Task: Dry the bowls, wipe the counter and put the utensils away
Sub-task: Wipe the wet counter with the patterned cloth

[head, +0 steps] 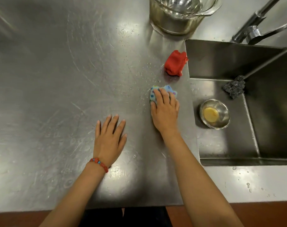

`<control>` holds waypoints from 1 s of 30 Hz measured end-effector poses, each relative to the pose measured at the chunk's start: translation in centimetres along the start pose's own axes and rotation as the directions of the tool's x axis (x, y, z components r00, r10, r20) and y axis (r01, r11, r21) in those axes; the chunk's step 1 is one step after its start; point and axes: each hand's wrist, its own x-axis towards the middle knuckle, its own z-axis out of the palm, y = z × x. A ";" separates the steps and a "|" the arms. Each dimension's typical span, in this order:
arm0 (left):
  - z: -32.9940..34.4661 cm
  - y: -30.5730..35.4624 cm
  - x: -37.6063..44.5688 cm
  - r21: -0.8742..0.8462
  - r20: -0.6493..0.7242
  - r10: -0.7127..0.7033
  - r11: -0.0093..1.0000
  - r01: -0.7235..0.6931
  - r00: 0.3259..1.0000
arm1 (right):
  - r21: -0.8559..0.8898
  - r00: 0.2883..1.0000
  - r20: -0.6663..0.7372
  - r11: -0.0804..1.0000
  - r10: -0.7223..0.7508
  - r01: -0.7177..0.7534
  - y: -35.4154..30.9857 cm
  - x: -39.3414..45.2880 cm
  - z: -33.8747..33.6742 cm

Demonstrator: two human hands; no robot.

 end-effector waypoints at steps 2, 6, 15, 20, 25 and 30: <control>-0.5 -0.4 0.9 -0.020 -0.017 -0.035 0.999 0.035 0.999 | 0.024 1.000 0.006 1.000 -0.005 0.004 -0.4 -1.1 0.1; -1.4 -1.8 3.2 -0.055 -0.045 -0.095 0.994 0.092 0.994 | 0.038 0.989 -0.051 0.989 -0.139 0.141 -1.5 -8.0 1.2; -1.1 -3.3 4.9 -0.024 -0.019 -0.125 0.992 0.125 0.992 | 0.056 0.993 -0.041 0.992 -0.114 0.116 -3.3 4.0 1.1; -1.0 -3.4 5.1 -0.032 -0.028 -0.139 0.990 0.139 0.990 | -0.016 0.998 -0.025 0.998 -0.064 0.064 -4.3 9.6 1.5; -1.5 -4.3 6.8 -0.041 -0.054 -0.170 0.985 0.168 0.984 | 0.032 0.972 -0.129 0.978 -0.199 0.204 -4.8 3.0 1.9; -1.6 -6.2 8.9 -0.032 -0.101 -0.206 0.978 0.204 0.973 | -0.017 0.987 -0.018 0.987 -0.158 0.158 -4.4 10.4 1.5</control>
